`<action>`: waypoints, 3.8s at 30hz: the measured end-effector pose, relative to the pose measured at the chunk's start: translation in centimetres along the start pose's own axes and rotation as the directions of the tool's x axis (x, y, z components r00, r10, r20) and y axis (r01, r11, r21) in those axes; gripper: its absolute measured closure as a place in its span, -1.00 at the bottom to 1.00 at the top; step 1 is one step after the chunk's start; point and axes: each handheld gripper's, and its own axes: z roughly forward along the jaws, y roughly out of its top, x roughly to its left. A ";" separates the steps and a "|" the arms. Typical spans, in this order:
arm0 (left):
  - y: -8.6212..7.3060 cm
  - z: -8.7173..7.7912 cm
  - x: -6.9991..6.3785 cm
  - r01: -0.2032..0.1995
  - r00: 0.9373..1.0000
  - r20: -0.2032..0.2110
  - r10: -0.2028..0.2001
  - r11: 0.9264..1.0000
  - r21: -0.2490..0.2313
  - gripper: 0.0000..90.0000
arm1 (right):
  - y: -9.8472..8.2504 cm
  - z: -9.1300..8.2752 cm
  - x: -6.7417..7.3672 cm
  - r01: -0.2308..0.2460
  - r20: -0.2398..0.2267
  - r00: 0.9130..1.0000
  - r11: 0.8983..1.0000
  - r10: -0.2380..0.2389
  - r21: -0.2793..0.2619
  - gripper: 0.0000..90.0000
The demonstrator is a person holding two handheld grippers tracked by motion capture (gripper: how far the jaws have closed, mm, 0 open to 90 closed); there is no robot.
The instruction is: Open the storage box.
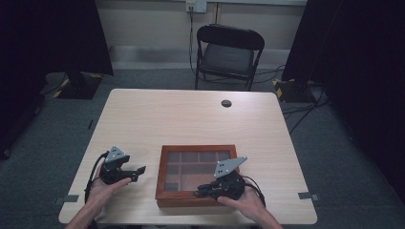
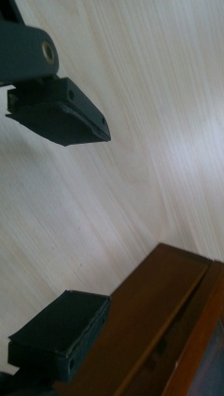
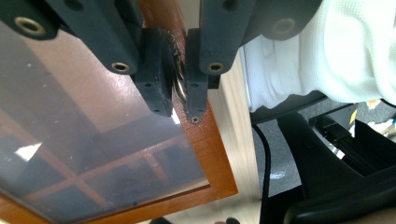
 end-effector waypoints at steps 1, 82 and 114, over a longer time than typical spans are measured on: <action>0.1 0.0 -0.2 -0.005 1.000 0.019 0.005 1.000 -0.007 -0.62 | 0.2 -0.1 0.0 0.004 -0.002 1.000 1.000 -0.004 -0.004 0.83; 3.8 -0.7 -4.3 -0.123 0.957 0.239 0.164 0.977 -0.177 -0.58 | 0.3 -6.3 -1.7 -0.026 0.175 0.983 0.989 0.051 -0.143 -0.61; 6.0 -0.5 -4.5 -0.098 0.953 0.261 0.157 0.969 -0.226 -0.51 | 0.3 -7.0 -4.1 -0.029 0.255 0.964 0.984 0.074 -0.175 -0.48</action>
